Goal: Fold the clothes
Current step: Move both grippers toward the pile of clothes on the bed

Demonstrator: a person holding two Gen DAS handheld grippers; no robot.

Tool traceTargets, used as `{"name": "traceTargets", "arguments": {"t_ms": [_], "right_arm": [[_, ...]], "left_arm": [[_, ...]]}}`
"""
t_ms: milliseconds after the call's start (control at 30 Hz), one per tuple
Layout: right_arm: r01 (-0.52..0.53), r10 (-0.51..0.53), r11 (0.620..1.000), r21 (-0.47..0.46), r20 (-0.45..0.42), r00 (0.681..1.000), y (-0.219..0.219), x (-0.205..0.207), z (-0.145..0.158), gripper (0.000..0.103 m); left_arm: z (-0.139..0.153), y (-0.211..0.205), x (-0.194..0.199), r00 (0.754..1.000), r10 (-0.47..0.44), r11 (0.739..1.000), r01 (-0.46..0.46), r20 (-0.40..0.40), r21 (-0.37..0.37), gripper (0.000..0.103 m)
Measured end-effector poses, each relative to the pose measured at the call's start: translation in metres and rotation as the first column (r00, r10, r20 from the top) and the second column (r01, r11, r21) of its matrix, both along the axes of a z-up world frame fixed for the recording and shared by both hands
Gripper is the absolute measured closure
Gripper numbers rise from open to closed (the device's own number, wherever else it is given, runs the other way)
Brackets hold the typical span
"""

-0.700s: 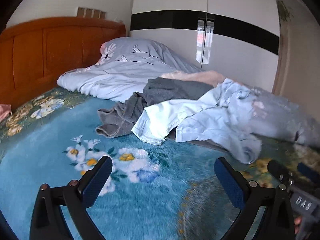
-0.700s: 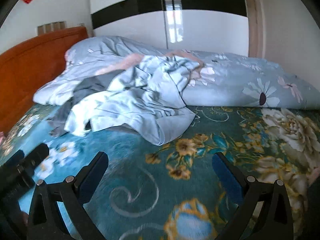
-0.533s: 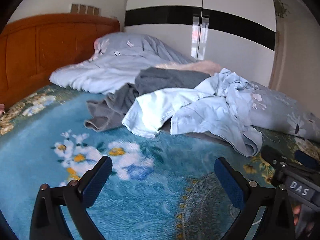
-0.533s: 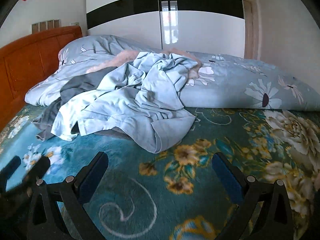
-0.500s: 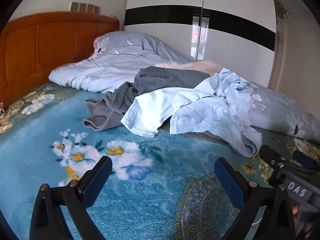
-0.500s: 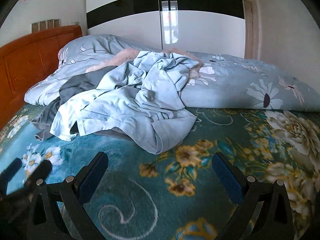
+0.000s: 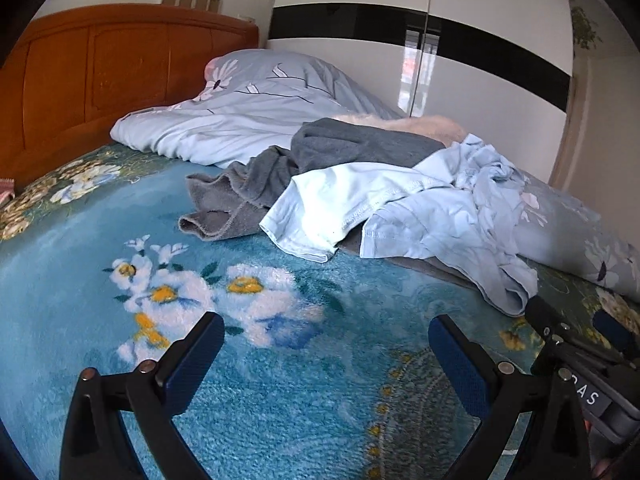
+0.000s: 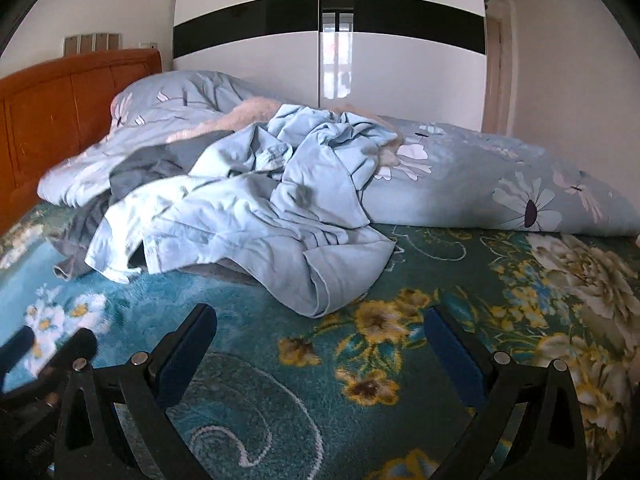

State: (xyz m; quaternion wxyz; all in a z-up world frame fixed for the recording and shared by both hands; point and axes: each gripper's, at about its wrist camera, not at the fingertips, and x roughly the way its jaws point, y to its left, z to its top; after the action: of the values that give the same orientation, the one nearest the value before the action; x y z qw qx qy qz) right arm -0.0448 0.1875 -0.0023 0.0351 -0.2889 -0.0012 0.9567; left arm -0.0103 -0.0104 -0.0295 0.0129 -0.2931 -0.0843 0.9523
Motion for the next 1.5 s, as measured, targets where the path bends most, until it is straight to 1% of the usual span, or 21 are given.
{"name": "traceTargets", "arguments": {"t_ms": [67, 167, 267, 367, 700, 1400, 1500], "right_arm": [[0.036, -0.036, 0.999, 0.013, -0.016, 0.999, -0.010, 0.011, -0.002, 0.000], [0.099, -0.099, 0.995, -0.013, -0.034, 0.994, -0.018, 0.027, 0.009, 0.000], [0.098, -0.099, 0.995, -0.021, -0.042, 0.994, -0.009, 0.022, 0.003, 0.000], [0.101, -0.102, 0.995, -0.024, -0.043, 0.994, -0.004, 0.019, 0.000, 0.000], [0.112, -0.114, 0.992, -0.053, -0.043, 0.992, 0.004, 0.019, 0.000, 0.000], [0.113, -0.115, 0.993, -0.044, -0.039, 0.993, 0.003, 0.016, -0.002, 0.000], [0.110, -0.112, 0.993, -0.050, -0.034, 0.993, 0.004, 0.016, -0.002, 0.000]], "left_arm": [[0.002, -0.002, 0.001, 1.000, 0.005, 1.000, -0.004, -0.011, 0.006, 0.000], [0.003, -0.004, 0.005, 0.999, 0.010, 1.000, -0.010, -0.039, 0.016, 0.000], [0.006, -0.009, 0.008, 0.998, 0.017, 0.999, -0.015, -0.063, 0.037, 0.000], [0.007, -0.012, 0.008, 0.998, 0.019, 0.998, -0.015, -0.066, 0.055, 0.000], [0.008, -0.011, 0.007, 0.998, 0.013, 0.999, -0.010, -0.064, 0.051, 0.000], [0.009, -0.010, 0.006, 0.998, 0.003, 0.999, 0.000, -0.061, 0.053, 0.000], [0.009, -0.012, 0.008, 0.998, 0.000, 0.998, 0.004, -0.070, 0.066, 0.000]]}}
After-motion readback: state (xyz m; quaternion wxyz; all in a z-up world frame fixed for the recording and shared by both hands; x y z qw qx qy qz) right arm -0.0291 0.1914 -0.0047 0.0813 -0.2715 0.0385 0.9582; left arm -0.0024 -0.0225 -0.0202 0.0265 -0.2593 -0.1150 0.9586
